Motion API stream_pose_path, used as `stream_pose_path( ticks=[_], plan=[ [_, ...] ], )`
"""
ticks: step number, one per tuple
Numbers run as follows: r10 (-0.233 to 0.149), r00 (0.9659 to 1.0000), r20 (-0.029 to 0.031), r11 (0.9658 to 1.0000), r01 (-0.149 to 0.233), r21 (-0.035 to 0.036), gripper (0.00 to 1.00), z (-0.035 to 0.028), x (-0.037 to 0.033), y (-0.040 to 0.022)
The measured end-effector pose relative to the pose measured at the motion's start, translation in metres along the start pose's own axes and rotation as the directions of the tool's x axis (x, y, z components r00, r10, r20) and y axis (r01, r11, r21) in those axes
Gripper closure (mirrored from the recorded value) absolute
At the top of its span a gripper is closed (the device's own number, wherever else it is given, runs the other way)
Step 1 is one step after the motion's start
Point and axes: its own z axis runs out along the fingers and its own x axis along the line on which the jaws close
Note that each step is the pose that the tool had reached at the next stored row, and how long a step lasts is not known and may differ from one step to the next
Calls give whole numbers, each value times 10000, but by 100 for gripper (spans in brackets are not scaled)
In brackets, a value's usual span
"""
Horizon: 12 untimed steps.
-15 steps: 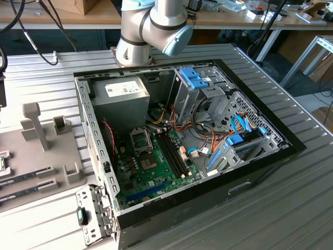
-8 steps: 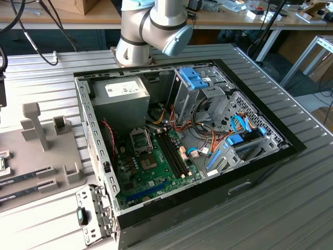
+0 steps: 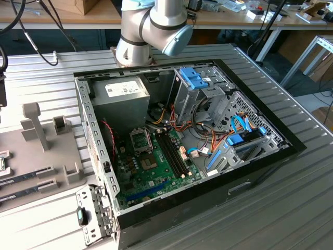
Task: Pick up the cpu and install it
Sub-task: 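Pick up the cpu and move it towards the insertion slot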
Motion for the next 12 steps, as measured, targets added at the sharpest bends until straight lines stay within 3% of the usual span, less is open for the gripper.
stream_pose_path(
  ticks=[12],
  plan=[
    [0,10000,0,10000,0,0,40,21,0,35]
  ],
)
